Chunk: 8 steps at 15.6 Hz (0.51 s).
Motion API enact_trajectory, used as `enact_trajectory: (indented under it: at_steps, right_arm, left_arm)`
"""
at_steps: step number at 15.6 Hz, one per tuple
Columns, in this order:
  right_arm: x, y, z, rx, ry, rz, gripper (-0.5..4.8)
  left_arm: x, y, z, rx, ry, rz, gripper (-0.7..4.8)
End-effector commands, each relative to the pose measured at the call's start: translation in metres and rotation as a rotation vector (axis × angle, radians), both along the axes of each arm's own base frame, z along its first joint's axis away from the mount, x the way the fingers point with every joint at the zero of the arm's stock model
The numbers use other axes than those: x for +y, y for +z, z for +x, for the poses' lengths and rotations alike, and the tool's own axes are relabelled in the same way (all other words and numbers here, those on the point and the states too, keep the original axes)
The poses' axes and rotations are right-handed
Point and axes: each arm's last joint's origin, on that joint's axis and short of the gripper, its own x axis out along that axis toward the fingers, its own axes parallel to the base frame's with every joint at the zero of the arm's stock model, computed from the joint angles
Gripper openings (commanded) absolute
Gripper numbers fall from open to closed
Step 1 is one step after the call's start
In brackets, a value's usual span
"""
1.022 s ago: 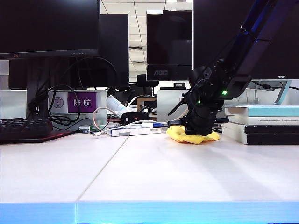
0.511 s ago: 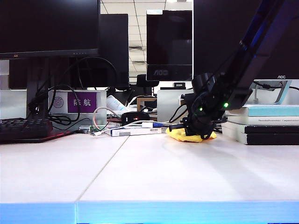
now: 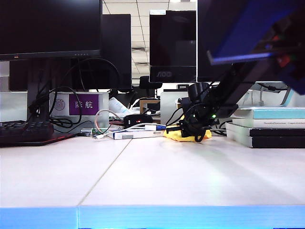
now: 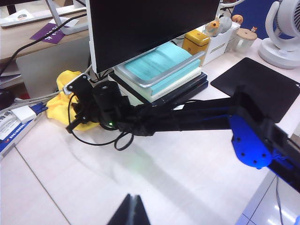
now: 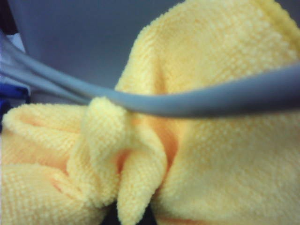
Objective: Wipe the table from back to front using the rag.
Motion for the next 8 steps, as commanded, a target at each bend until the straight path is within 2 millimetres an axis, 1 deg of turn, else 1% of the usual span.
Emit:
enact_trajectory:
  at_steps: [1,3,4,5,6,8]
  right_arm:
    - [-0.0035,-0.0159,0.0000,0.067,0.000,-0.030,-0.05]
    - [-0.0058,-0.0174,0.0000,0.082,0.002,-0.049,-0.04]
    - [-0.0055,-0.0167,0.0000,0.079,0.010,-0.060,0.51]
    - [-0.0041,-0.0158,-0.0003,0.073,0.045,-0.100,3.38]
    - [-0.0028,-0.0162,-0.0008,0.073,0.057,-0.127,4.00]
    - [0.0006,-0.0185,-0.0029,0.092,0.083,-0.182,4.00]
  left_arm:
    - [0.0005,0.0019,-0.0009,-0.011,-0.004,-0.009,-0.03]
    - [0.0005,0.0016,-0.0008,-0.009,-0.004,-0.007,-0.03]
    - [0.0002,0.0013,-0.0005,-0.007,-0.004,-0.007,-0.03]
    - [0.0002,0.0009,-0.0005,-0.003,-0.004,-0.004,-0.03]
    - [0.0004,0.0004,-0.0006,0.001,-0.004,0.000,-0.03]
    - [0.0005,-0.0004,-0.0008,0.008,-0.004,0.005,-0.03]
